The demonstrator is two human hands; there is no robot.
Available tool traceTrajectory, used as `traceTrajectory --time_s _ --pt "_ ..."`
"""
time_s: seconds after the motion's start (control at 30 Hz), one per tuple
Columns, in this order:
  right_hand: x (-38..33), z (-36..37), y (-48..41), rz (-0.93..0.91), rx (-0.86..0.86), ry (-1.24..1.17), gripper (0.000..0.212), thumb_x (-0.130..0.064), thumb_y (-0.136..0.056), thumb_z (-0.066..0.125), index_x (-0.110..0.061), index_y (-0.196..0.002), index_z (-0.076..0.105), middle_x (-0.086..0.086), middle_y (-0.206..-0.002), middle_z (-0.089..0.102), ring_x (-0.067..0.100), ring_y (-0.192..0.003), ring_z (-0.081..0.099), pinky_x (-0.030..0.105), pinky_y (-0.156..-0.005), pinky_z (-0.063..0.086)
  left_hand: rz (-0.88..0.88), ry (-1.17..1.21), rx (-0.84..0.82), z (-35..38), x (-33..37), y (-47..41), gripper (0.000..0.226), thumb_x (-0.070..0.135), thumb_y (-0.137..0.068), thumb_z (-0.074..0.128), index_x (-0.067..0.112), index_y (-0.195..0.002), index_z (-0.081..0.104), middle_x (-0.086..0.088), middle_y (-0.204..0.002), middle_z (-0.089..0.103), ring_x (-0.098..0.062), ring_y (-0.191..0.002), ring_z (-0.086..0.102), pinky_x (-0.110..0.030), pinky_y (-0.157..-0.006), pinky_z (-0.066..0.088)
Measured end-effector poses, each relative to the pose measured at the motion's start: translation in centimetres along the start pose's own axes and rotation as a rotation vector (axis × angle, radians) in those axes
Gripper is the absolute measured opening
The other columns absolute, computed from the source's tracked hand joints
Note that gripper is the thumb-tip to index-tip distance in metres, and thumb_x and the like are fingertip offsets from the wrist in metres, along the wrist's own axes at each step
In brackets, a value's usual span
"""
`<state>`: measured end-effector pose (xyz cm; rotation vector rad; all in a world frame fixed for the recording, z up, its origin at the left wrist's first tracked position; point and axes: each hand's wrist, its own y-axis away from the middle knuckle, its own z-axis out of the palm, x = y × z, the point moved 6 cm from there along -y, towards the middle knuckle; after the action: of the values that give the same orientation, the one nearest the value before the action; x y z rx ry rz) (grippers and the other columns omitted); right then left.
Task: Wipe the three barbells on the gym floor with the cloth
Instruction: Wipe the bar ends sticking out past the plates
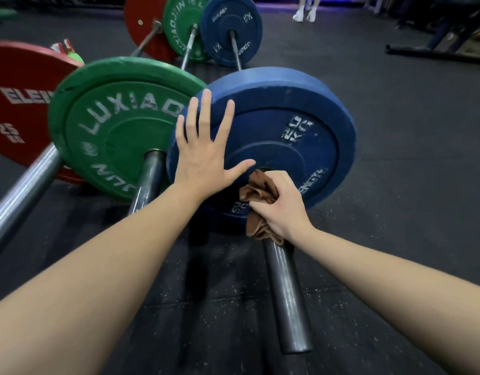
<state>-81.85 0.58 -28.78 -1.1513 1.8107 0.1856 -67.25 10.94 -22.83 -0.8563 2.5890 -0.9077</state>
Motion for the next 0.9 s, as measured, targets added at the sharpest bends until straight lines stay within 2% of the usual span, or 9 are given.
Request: traceTrajectory --time_s 0.2,0.37,0.57,0.77,0.83,0.9 --pt "0.3 0.0 -0.3 0.031 -0.009 -0.003 0.035 -0.018 -0.078 0.076 -0.020 -0.110 0.063 -0.007 -0.111 0.053 -0.004 -0.103 0.054 0.008 -0.084 0.038 0.031 -0.010 0.003 -0.2 -0.4 0.4 0.104 0.084 -0.089 0.041 0.021 -0.165 0.007 -0.025 -0.168 0.001 -0.043 -0.156 0.003 -0.061 -0.122 0.014" --pt "-0.7 -0.6 3.4 0.016 -0.002 -0.022 0.040 -0.016 -0.076 0.078 -0.018 -0.111 0.060 -0.005 -0.113 0.051 -0.002 -0.108 0.052 0.005 -0.086 0.037 0.007 -0.014 0.018 0.1 0.1 0.2 0.103 0.083 -0.091 0.035 0.018 -0.165 0.008 -0.029 -0.167 0.000 -0.047 -0.155 0.002 -0.065 -0.121 0.013" --pt "-1.6 -1.1 6.2 0.021 0.030 -0.054 0.042 -0.013 -0.074 0.079 -0.025 -0.108 0.059 -0.008 -0.113 0.050 0.006 -0.112 0.054 0.013 -0.093 0.040 0.006 0.015 0.020 0.2 0.5 0.2 0.096 0.079 -0.096 0.030 0.016 -0.165 0.009 -0.029 -0.167 -0.002 -0.049 -0.155 0.000 -0.067 -0.120 0.011" --pt "-0.8 -0.2 2.9 0.006 -0.010 0.107 0.040 -0.026 -0.075 0.080 -0.017 -0.107 0.058 -0.009 -0.124 0.037 -0.001 -0.111 0.048 0.005 -0.091 0.035 0.099 0.010 -0.021 -0.4 -0.5 0.6 0.095 0.077 -0.095 0.035 0.017 -0.165 0.007 -0.028 -0.167 -0.006 -0.047 -0.155 -0.003 -0.065 -0.122 0.011" --pt "-0.9 0.0 1.8 0.013 0.005 0.109 0.037 -0.029 -0.076 0.079 -0.018 -0.105 0.059 -0.010 -0.124 0.038 -0.001 -0.110 0.048 0.012 -0.092 0.039 0.135 -0.005 -0.032 -0.5 -0.9 1.0 0.095 0.074 -0.097 0.037 0.016 -0.165 0.008 -0.028 -0.167 -0.007 -0.046 -0.155 -0.005 -0.065 -0.121 0.011" --pt "-1.0 -0.1 1.6 0.033 0.020 0.086 0.033 -0.026 -0.078 0.078 -0.020 -0.103 0.058 -0.009 -0.116 0.043 -0.002 -0.105 0.050 0.017 -0.088 0.042 0.140 -0.013 -0.052 -0.5 -0.9 1.3 0.092 0.071 -0.098 0.037 0.015 -0.165 0.008 -0.028 -0.167 -0.007 -0.045 -0.155 -0.006 -0.065 -0.121 0.011"
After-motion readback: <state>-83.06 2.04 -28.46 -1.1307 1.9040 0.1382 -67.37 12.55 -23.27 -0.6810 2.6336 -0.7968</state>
